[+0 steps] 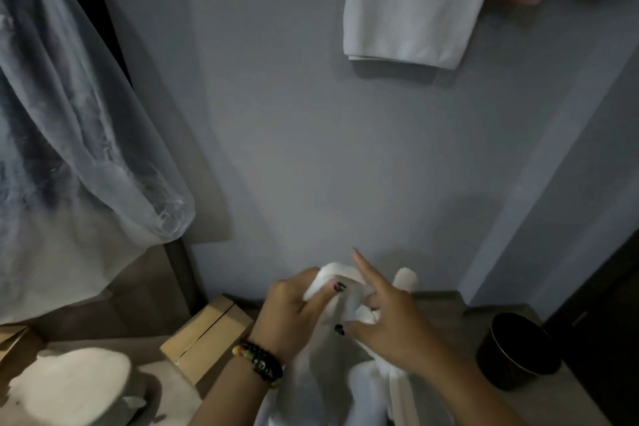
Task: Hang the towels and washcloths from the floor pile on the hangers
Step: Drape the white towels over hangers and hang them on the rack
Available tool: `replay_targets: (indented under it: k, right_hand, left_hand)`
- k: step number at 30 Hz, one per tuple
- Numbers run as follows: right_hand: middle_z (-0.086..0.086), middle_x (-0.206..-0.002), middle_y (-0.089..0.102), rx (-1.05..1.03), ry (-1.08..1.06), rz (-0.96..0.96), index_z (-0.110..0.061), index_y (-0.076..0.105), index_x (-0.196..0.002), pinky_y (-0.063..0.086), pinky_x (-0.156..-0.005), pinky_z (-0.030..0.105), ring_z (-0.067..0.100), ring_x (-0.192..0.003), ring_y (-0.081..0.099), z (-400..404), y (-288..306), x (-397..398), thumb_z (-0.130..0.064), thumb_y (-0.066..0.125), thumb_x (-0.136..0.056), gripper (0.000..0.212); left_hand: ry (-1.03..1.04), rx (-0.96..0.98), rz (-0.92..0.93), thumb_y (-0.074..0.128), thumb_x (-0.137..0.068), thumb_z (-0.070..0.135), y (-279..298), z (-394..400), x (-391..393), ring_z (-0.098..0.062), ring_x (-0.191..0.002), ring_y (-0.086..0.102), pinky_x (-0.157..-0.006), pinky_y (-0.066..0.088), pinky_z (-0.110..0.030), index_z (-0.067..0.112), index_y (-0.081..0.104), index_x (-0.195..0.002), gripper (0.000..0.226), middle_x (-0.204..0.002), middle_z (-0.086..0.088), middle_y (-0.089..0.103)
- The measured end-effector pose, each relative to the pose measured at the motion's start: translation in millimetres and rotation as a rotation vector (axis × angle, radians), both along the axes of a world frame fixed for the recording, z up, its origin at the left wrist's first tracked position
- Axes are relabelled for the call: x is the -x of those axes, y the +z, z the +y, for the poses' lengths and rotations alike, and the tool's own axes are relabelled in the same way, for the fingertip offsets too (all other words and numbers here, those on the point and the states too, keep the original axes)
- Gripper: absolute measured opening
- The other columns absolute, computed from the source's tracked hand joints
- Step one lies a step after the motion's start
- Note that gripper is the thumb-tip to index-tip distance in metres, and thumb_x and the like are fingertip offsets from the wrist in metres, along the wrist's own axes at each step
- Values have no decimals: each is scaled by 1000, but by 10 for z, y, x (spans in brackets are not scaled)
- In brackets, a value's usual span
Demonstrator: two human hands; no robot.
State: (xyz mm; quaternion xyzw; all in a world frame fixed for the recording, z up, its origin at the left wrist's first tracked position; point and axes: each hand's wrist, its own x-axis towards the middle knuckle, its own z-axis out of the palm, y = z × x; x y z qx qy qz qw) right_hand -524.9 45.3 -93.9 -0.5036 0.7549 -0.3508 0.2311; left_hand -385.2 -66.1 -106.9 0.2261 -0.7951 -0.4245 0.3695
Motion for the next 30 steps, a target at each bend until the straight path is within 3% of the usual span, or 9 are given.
replay_targets:
  k: [3, 5, 7, 9, 13, 16, 19, 24, 30]
  right_hand:
    - [-18, -91, 66, 35, 88, -22, -60, 41, -119, 48, -78, 12, -6, -83, 63, -71, -13, -106, -28, 76, -77, 64]
    - [-8, -84, 69, 58, 58, -36, -37, 61, -102, 52, -75, 21, 2, -82, 64, -96, -19, -124, -35, 75, -77, 28]
    - [4, -80, 66, 85, 7, -39, -16, 61, -85, 50, -69, 32, 15, -73, 63, -94, -43, -105, -47, 70, -73, 35]
    - [8, -72, 56, 164, -42, -3, -11, 54, -72, 43, -58, 30, 20, -62, 54, -90, -54, -87, -49, 65, -69, 40]
    - [1, -54, 46, 273, -69, -12, -4, 50, -64, 28, -49, 21, 6, -49, 37, -96, 28, -89, -22, 73, -76, 31]
    - [-5, -49, 37, 297, -151, 5, -4, 41, -60, 23, -45, 19, 6, -47, 32, -77, 67, -30, -17, 72, -75, 37]
    - [2, -50, 43, 322, -230, -13, -4, 47, -62, 27, -46, 21, 6, -46, 36, -15, 122, 71, -31, 67, -70, 34]
    - [2, -54, 52, 383, -353, -38, -11, 51, -62, 31, -46, 19, 8, -49, 44, 104, 270, 219, -34, 64, -67, 27]
    - [-7, -53, 52, 383, -356, -47, -17, 55, -63, 34, -47, 15, 6, -50, 46, 188, 322, 280, -15, 71, -79, 23]
  left_hand:
    - [-79, 75, 9, 49, -90, 60, 75, 44, 29, -17, -65, 63, -62, 50, -35, 20, 68, -81, 45, -71, 0, 66]
    - [-66, 70, 45, 51, -89, 60, 116, 36, 12, -16, -61, 60, -59, 49, -33, 18, 68, -76, 46, -68, 0, 65]
    - [-37, 47, 85, 56, -86, 53, 115, 19, -28, -7, -57, 55, -55, 44, -21, 22, 67, -74, 35, -65, 5, 62]
    - [3, 1, 103, 60, -82, 51, 85, -7, -64, -10, -55, 52, -53, 41, -19, 17, 66, -74, 35, -64, 0, 61]
    - [81, -90, 87, 74, -74, 52, -72, -39, -124, -8, -56, 49, -53, 39, -21, 16, 63, -72, 37, -64, -8, 60]
    - [182, -110, -3, 75, -73, 46, -212, -60, -183, -5, -53, 45, -51, 37, -19, 19, 60, -67, 31, -58, -1, 56]
    - [277, -118, -105, 73, -82, 22, -373, -106, -258, -6, -52, 45, -50, 35, -16, 20, 60, -65, 21, -57, 6, 55]
    - [273, -154, -340, 66, -87, 32, -716, -166, -345, -9, -61, 51, -55, 35, -18, 20, 64, -67, 24, -64, 5, 58]
    - [390, -239, -478, 63, -90, 32, -949, -161, -380, -12, -67, 55, -61, 44, -24, 25, 57, -65, 26, -74, 1, 59]
